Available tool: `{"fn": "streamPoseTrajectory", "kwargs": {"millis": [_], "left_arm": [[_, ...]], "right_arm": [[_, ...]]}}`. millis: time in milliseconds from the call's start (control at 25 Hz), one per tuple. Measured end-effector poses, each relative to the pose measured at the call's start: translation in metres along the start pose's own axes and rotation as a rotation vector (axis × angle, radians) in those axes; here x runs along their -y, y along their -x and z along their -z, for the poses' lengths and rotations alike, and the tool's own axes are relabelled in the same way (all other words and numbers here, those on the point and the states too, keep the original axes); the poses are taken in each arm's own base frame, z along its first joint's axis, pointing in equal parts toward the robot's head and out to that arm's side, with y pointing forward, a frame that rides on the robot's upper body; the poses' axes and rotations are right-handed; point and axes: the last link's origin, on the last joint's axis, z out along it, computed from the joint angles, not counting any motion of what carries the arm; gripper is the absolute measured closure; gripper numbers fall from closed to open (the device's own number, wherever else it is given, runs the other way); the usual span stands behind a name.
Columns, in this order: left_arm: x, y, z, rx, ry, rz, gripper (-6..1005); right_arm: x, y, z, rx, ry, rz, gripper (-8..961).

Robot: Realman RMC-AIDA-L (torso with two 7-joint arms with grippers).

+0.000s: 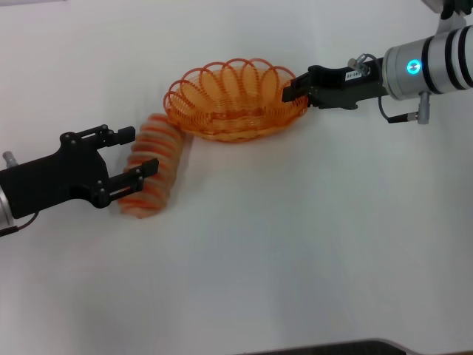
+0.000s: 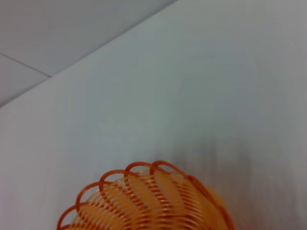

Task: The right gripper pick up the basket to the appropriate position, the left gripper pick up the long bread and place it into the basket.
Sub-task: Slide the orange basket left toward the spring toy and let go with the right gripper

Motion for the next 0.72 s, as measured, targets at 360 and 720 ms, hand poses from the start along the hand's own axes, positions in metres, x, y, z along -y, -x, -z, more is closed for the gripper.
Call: {"fn": "streamPoseTrajectory", "kwargs": {"millis": [360,720], "left_arm": [[0.000,0.000,0.000,0.000,0.000,0.000,356],[-0.001,0.001,-0.001,-0.010,-0.011,0.018,357]], "right_arm": [[0.012,-0.009,0.007,0.024,0.038,-0.056,538],[0.027,-0.014,0.028,0.110,0.116,-0.035,276]]}}
